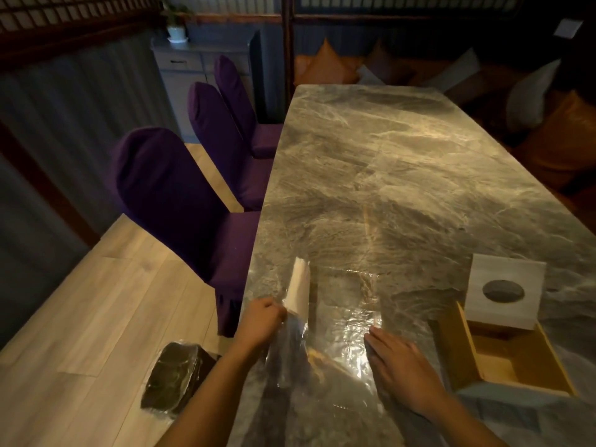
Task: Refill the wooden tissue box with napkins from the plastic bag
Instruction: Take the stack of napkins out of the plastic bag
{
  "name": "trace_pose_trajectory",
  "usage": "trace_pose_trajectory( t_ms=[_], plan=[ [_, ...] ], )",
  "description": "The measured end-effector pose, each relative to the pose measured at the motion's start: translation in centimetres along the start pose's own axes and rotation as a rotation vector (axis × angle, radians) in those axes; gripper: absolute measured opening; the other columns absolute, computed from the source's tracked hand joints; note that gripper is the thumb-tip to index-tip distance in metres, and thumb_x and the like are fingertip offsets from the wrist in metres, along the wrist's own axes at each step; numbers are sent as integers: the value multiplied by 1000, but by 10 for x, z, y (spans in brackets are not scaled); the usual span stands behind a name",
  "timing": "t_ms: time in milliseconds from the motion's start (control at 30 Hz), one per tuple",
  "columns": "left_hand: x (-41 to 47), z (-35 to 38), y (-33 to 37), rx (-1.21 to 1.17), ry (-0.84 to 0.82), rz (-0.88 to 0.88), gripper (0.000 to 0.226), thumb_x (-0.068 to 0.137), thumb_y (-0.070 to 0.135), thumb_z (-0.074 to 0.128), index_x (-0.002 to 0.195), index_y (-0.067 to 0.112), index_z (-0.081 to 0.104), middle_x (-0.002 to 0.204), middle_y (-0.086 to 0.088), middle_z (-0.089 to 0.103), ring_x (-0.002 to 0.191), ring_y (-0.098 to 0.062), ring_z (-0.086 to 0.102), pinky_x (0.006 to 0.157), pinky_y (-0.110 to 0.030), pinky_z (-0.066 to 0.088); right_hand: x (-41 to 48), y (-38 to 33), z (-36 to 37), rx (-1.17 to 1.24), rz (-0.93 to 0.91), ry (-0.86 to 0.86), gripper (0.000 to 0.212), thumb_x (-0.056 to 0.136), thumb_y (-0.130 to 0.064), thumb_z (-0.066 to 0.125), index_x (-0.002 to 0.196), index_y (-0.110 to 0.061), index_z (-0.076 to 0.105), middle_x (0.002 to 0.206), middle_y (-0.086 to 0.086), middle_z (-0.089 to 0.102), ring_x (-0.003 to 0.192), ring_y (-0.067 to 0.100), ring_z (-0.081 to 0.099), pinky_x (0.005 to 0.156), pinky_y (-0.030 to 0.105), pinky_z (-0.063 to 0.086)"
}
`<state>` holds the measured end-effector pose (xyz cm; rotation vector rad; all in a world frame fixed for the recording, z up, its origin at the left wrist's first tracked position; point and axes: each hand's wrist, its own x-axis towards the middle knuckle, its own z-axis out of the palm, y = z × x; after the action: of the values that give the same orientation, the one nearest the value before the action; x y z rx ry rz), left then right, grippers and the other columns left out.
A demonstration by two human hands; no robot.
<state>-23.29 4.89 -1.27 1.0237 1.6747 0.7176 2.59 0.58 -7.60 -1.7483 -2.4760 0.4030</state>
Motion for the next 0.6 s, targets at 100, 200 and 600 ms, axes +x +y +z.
trace_pose_trajectory(
  t_ms=[100,200,600],
  plan=[
    [6,-19,-8,77,-10,-129,14,81,3,48,71,2,57,71,-12,56,67,-25,54,60,-32,43,1,-3,-5,-40,0,-10,42,77,-39,37,102,-30,69,105,-15,72,91,0,67,72,18,53],
    [14,-33,-20,370,-70,-170,30,87,-1,43,59,10,47,61,-5,48,66,-26,60,50,-21,39,4,-1,-6,-80,4,-18,36,77,-39,45,103,-31,68,105,-15,71,91,1,68,70,19,53],
    [30,1,-24,763,186,369,45,91,37,46,129,14,44,130,-7,53,114,-22,52,94,-35,45,22,-34,-14,-150,96,143,6,70,-27,58,71,-27,64,75,-9,66,69,12,65,60,26,50]
  ],
)
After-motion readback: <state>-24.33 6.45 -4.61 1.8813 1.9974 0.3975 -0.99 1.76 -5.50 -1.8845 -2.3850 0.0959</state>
